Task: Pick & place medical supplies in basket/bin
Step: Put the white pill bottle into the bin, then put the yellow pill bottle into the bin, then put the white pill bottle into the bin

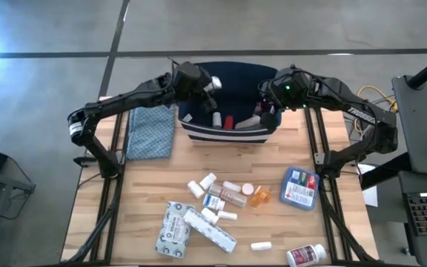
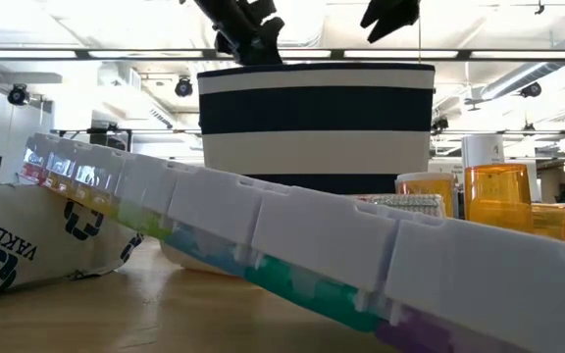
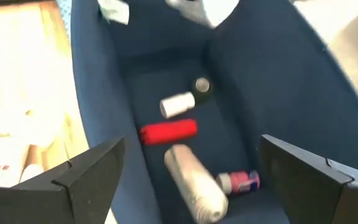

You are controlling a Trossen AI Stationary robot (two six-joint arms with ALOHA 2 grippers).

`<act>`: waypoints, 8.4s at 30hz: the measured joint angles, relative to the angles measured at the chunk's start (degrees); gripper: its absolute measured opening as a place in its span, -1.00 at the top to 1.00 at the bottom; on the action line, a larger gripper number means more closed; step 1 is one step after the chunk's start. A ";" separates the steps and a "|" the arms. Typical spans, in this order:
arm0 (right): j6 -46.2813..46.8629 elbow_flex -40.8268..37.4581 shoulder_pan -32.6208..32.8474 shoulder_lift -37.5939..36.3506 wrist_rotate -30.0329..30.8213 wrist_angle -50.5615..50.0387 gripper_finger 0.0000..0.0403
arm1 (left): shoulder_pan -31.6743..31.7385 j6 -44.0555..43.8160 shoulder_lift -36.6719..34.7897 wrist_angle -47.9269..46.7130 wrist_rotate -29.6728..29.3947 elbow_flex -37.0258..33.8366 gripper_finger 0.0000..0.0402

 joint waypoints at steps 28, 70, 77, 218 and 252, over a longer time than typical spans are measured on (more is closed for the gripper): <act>27.47 -22.10 32.99 1.66 -5.51 -2.21 -0.75 | -46.56 -46.02 -25.87 -31.57 -19.89 -13.93 -0.47; 28.10 -25.70 33.26 23.52 1.02 16.25 -0.75 | -57.04 -57.65 -29.08 -31.80 -19.76 -28.69 -0.47; 53.15 -25.70 29.94 23.82 -5.12 16.28 -0.72 | -57.04 -59.61 -29.08 -31.81 -19.73 -28.63 -0.47; 9.99 4.79 15.16 2.11 9.20 -14.66 -0.83 | -36.58 6.67 11.31 -9.58 15.15 -27.74 0.15; 0.38 4.81 15.09 -3.09 12.05 -8.76 -0.83 | -7.32 2.98 -1.22 -6.15 -23.36 6.99 -0.31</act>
